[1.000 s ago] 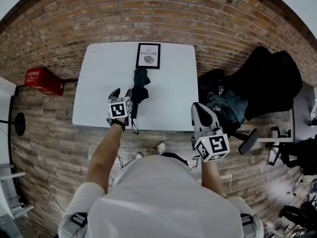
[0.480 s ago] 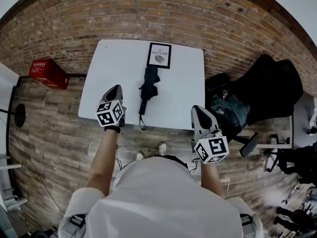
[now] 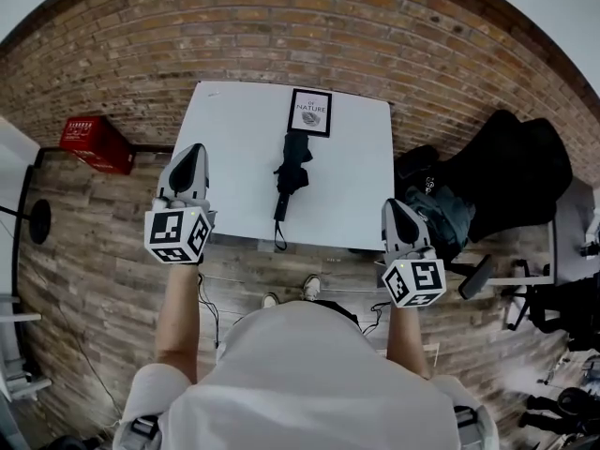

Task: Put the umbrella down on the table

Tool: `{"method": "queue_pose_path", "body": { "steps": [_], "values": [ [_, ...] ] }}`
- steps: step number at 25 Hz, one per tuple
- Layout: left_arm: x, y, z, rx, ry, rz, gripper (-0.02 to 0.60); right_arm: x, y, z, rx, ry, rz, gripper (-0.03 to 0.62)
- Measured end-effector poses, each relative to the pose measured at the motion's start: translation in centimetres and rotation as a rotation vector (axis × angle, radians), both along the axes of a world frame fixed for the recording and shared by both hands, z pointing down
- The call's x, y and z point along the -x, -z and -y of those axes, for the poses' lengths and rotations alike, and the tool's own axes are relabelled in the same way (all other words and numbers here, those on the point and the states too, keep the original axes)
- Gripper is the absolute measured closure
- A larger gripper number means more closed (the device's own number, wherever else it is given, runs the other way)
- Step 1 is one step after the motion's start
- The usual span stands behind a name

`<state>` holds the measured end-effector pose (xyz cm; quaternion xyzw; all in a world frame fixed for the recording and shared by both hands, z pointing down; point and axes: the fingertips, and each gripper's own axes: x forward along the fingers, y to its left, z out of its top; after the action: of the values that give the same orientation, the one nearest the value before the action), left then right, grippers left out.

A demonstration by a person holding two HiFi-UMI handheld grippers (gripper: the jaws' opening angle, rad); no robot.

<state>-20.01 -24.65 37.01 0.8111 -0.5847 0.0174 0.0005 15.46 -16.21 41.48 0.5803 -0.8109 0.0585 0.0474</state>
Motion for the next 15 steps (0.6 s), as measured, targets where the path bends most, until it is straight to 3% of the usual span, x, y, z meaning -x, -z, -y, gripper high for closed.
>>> {"method": "queue_pose_path", "body": {
  "steps": [7, 15],
  "values": [
    [3.6, 5.8, -5.5, -0.146, 0.024, 0.040, 0.558, -0.6, 2.4, 1.0, -0.060, -0.030, 0.015, 0.574],
    [6.6, 5.8, -10.9, -0.175, 0.132, -0.012, 0.558, -2.5, 4.5, 0.5, -0.091, -0.075, 0.027, 0.574]
  ]
}}
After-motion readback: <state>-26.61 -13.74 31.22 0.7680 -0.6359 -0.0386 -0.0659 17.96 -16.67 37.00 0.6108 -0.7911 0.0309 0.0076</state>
